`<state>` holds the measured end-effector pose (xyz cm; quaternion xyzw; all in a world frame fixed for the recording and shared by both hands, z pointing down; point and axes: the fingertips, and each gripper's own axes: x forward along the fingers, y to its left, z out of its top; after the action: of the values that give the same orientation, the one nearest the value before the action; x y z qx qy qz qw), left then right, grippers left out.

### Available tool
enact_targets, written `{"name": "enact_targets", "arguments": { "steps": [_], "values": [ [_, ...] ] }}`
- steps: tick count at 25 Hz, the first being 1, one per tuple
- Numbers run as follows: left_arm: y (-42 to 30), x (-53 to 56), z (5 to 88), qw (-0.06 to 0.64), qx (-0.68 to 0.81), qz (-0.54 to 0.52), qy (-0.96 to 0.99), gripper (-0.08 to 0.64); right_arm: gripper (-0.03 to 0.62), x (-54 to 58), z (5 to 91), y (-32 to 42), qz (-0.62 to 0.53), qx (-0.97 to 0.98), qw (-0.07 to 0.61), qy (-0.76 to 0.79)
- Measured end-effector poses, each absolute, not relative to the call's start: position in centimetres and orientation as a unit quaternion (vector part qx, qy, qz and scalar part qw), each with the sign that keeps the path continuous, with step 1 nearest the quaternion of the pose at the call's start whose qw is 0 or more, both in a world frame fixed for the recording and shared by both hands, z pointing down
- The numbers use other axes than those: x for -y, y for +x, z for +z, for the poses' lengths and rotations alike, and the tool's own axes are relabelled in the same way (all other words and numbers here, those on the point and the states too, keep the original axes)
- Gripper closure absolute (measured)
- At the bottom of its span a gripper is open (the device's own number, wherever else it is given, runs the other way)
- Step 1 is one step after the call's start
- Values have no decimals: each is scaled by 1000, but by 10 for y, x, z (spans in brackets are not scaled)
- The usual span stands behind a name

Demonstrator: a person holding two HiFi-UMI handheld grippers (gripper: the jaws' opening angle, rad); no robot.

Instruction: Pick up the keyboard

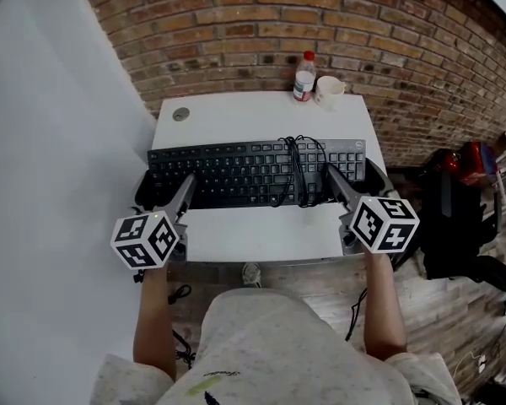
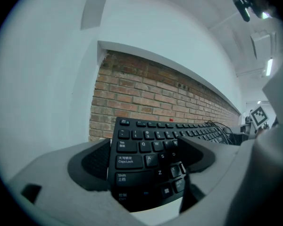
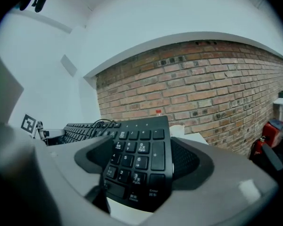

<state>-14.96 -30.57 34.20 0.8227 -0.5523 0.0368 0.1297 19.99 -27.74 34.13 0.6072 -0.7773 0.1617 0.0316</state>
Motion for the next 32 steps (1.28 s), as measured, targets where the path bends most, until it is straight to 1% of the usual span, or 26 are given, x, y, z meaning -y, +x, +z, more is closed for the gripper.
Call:
{"name": "enact_targets", "arguments": {
  "steps": [12,18,32],
  "values": [
    [-152,294,311,73,549,-13,832,126,201,259,312,196,95,783,-10,614],
    [-146,285,301,72,550,-15,832,126,202,250,300,203,91,783,-12,615],
    [-151,301,324,80,545,-16,834,126,203,263,321,197,94,780,-6,619]
  ]
}}
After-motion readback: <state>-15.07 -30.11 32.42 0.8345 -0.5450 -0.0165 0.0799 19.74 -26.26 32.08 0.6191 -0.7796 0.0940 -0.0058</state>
